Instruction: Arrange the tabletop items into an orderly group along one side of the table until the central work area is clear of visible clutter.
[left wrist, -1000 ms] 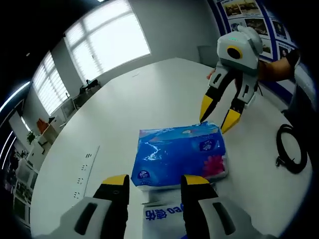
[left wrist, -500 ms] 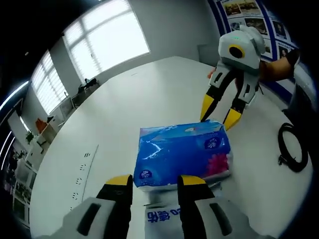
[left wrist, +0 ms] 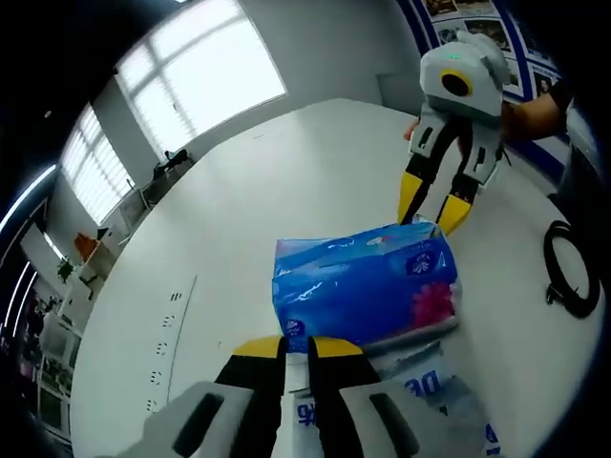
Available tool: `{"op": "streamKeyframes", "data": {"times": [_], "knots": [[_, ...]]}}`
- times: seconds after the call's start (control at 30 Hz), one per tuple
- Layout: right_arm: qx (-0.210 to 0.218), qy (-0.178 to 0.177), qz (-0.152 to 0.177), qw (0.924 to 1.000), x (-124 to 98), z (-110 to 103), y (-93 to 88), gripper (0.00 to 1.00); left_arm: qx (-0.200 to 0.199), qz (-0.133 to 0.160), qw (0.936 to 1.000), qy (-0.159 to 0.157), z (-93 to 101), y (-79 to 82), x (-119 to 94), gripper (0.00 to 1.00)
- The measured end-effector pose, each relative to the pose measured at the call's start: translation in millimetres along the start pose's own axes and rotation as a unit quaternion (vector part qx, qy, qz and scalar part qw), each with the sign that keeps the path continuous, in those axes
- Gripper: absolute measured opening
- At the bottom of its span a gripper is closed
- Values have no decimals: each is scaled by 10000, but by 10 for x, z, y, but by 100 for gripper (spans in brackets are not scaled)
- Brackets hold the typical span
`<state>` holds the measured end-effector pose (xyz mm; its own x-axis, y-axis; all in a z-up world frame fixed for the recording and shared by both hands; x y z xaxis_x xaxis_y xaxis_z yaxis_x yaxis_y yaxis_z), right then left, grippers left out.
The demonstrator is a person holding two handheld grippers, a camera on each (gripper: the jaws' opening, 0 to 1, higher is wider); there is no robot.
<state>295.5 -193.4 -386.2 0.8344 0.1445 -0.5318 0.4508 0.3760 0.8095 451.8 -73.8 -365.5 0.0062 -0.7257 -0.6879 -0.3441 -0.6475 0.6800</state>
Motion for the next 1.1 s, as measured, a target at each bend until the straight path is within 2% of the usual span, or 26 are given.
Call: {"op": "streamKeyframes", "data": {"times": [0.1, 0.57, 0.73, 1.1], "knots": [[13, 30, -10, 10000, 4, 1, -6, 12, 52, -76, 9999, 86, -30, -10, 12, 1], [115, 40, 3, 9999, 4, 19, -6, 2, 63, -138, 9995, 276, -54, -16, 22, 0], [-43, -183, -11, 9998, 5, 47, -10, 0, 72, -198, 9993, 306, -42, -14, 15, 0], [132, -392, -80, 9991, 13, 117, -18, 0, 112, -311, 9989, 326, 17, -14, -23, 0]]}}
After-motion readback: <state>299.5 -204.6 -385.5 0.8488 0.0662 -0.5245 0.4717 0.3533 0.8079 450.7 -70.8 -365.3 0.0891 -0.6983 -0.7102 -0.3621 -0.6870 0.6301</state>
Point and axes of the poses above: the point that each gripper's makers call its tool centre point, and the gripper's own axes: x roughly forward along the fingers, z roughly to its right, y roughly out of its top, the point moved 7 cm from there along -x, roughly backward along the fingers, and after that the axes turned 10 degrees about -y, right-handed, at the moved point
